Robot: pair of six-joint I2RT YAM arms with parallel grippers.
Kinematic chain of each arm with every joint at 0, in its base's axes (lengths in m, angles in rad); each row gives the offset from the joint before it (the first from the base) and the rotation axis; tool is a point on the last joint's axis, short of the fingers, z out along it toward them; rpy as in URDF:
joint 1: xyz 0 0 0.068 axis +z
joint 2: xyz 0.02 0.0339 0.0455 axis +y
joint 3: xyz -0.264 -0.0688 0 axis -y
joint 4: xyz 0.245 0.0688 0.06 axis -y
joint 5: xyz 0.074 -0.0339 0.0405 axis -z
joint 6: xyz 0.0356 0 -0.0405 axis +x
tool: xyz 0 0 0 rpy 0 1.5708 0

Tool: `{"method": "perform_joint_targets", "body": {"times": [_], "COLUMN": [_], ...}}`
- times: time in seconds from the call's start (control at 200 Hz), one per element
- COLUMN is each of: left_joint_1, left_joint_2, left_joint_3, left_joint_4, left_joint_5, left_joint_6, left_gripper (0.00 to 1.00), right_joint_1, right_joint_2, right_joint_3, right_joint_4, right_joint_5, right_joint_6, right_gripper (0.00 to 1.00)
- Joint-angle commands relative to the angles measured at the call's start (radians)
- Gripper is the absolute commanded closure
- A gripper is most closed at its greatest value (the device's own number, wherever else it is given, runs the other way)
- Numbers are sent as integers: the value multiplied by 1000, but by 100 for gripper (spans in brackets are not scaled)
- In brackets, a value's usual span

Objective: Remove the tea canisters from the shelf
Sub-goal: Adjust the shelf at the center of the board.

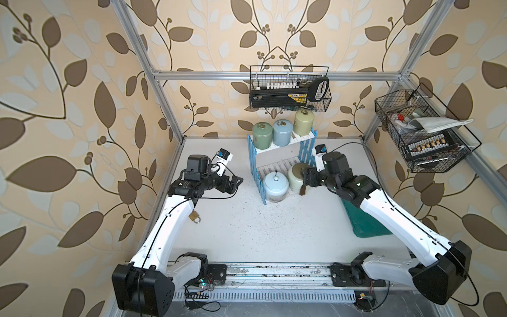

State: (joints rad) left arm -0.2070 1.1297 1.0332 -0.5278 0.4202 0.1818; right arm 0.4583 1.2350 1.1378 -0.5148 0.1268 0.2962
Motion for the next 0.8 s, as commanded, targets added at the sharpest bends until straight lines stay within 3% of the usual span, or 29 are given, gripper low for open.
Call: {"method": "perform_joint_targets", "body": {"times": [0.0,0.265,0.565,0.705,0.795], "left_joint_1": [-50,-128,-149,-148,-145], "left_joint_2": [35,110,139,120,101], "left_joint_3": [36,6,-17,-23,-34], "left_joint_4": [-16,30,72,72,74], "left_joint_5": [-45,-75,-46,-50,-50], "left_joint_6": [35,-75,-112,-95,-81], "left_gripper": [2,2,2,2,2], "right_joint_1": [-85,-269,-288,-287,-286], "right_joint_2": [-10,125,311,377,399], "right_joint_3": [-15,7,72,111,116], "right_joint_4": [-23,37,154,144,148], "right_joint_5": [-92,-170,-229,-211,-208], "right_joint_6": [-50,-54,-31,-37,-39], "right_gripper": [24,26,31,40,54]}}
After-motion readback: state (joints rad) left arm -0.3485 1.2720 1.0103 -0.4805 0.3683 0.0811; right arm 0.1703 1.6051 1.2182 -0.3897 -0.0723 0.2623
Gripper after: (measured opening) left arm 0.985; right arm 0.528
